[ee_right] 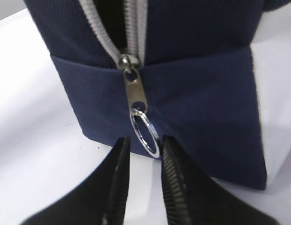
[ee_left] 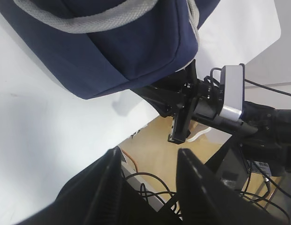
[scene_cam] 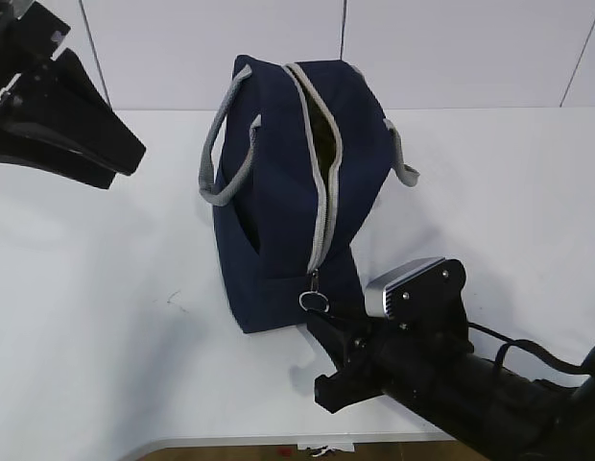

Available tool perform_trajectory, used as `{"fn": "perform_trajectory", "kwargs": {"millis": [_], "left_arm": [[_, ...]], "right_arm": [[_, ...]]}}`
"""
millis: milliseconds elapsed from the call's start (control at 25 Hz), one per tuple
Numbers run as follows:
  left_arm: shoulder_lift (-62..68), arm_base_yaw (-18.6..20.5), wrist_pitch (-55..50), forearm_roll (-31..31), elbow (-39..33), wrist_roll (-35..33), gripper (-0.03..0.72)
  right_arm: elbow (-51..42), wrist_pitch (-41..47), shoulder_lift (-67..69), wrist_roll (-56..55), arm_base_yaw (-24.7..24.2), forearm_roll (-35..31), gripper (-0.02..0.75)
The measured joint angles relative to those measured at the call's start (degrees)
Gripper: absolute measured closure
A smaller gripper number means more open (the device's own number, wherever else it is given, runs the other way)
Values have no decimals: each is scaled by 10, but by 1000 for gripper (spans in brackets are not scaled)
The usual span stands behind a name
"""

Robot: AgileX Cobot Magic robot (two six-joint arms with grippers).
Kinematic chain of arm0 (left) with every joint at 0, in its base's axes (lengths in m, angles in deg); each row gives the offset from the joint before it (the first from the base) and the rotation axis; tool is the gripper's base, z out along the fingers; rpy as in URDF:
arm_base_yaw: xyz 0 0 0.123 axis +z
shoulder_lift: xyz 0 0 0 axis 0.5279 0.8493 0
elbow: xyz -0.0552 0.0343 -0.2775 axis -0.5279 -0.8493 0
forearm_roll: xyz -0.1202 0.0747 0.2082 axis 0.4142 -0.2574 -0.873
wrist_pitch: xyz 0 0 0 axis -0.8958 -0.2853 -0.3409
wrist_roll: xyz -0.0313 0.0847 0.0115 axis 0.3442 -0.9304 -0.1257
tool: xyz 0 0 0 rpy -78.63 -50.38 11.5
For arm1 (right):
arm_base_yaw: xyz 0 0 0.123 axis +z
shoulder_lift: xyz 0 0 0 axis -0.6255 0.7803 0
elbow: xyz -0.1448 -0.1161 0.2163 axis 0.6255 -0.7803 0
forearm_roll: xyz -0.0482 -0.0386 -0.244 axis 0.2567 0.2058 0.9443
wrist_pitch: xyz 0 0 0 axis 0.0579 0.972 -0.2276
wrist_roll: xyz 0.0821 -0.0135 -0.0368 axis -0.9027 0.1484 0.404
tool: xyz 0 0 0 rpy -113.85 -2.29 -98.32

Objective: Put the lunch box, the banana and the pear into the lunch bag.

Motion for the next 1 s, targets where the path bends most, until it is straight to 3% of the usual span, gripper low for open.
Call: {"fn": "perform_trajectory", "kwargs": {"millis": [1000], "left_arm": [[0,0,0,4,0,0,390]], "right_arm": [[10,0,0,0,0,0,550]]}}
